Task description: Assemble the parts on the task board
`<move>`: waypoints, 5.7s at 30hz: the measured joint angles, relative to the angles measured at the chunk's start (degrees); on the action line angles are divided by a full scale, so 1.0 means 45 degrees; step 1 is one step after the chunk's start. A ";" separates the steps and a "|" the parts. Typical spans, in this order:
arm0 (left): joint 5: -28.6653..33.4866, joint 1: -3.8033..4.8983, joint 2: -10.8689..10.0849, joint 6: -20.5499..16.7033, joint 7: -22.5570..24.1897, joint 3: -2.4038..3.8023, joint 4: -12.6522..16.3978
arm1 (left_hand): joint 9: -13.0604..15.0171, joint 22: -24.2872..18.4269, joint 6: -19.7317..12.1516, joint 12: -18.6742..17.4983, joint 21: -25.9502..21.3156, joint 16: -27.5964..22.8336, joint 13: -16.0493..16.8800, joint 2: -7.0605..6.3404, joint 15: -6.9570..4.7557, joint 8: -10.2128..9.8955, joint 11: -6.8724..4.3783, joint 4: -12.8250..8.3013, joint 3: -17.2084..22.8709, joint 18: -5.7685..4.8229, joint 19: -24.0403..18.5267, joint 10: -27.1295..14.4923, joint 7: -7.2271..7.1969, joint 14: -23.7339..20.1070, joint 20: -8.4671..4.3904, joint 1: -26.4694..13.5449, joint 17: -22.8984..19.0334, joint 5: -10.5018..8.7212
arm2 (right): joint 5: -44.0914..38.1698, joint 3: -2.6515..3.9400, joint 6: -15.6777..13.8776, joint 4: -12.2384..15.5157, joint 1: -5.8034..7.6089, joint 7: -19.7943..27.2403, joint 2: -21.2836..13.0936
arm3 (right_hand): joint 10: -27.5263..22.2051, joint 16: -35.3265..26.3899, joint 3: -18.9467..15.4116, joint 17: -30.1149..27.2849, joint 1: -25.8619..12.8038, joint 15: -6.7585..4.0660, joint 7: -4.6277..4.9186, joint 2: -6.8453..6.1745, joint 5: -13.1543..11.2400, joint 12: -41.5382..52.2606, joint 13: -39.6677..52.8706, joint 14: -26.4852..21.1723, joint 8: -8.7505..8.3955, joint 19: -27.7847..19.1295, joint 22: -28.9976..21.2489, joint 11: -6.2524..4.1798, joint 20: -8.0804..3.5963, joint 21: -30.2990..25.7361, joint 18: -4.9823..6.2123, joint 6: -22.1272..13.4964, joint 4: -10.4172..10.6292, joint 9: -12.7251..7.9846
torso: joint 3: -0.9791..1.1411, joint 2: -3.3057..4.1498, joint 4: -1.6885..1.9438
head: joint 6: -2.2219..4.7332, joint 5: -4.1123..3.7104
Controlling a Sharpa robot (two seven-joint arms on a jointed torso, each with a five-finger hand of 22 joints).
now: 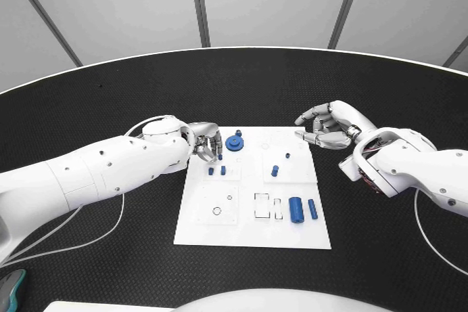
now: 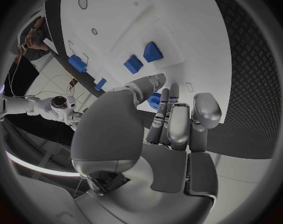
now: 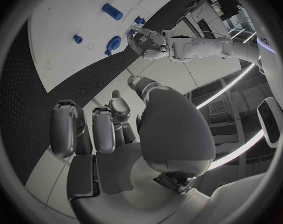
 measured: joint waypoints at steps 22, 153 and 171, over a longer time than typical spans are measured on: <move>0.7406 0.0086 -0.2389 -0.2534 0.2193 -0.0002 0.0919 | -0.0005 -0.3379 0.0306 -0.0493 -0.2131 -0.1629 -0.0178 0.0142 0.0152 0.0051 0.0201 -0.0146 0.0367 0.0623 -0.1963 -0.0010 0.0177 -0.1640 0.0053 0.0144 -0.4100 0.0059 | -0.6311 0.0002 0.2523 -0.0980 0.0000 -0.2086 0.0323 | -0.1554 -0.1042 0.1466 0.0007 0.0852 -0.0001 -0.0144 -0.0352 -0.1149 -1.0171 -0.8795 0.0000 -0.0151 -0.0116 0.0000 0.0010 -0.0115 -0.0947 0.0198 0.0443 -0.0740 0.0029 | 0.0017 -0.0232 -0.0103 | 0.0326 -0.0425; 1.8792 0.0093 -0.3842 -0.0545 0.4986 -0.0010 0.2577 | -0.0133 -0.6086 0.0295 -0.0465 -0.4834 -0.3846 -0.0191 0.0491 0.0134 0.0004 0.0179 0.0089 -0.0932 0.0778 -0.3149 0.0406 0.0215 -0.3687 0.0012 -0.0045 -0.7457 0.0058 | -1.0178 0.0405 0.2439 0.1467 -0.0519 -0.2831 0.1956 | 0.0479 -0.0493 0.2058 0.0000 0.1231 -0.0286 -0.0515 0.0468 -0.1186 -1.1599 -1.0225 0.0011 0.0427 -0.0047 0.0005 -0.0339 -0.0273 0.0110 0.0197 0.2347 -0.2075 0.0770 | -0.0056 -0.0374 -0.0199 | 0.0248 -0.0370; 1.8790 0.0092 -0.3217 -0.0257 0.4997 -0.0011 0.2130 | -0.0131 -0.6100 0.0295 -0.0413 -0.4888 -0.3846 -0.0162 0.0551 0.0181 0.0004 0.0225 0.0160 -0.1002 0.0764 -0.3192 0.0360 0.0215 -0.3733 0.0056 0.0015 -0.7479 0.0058 | -1.0174 0.0289 0.2846 0.0299 -0.1514 -0.2278 0.4145 | 0.0477 -0.0499 0.2053 0.0010 0.1231 -0.0285 -0.0516 0.0465 -0.1109 -1.1651 -1.0226 0.0011 0.0377 -0.0047 0.0004 -0.0337 -0.0273 0.0110 0.0197 0.2344 -0.2071 0.0792 | -0.0071 -0.0352 -0.0177 | -0.0162 0.1608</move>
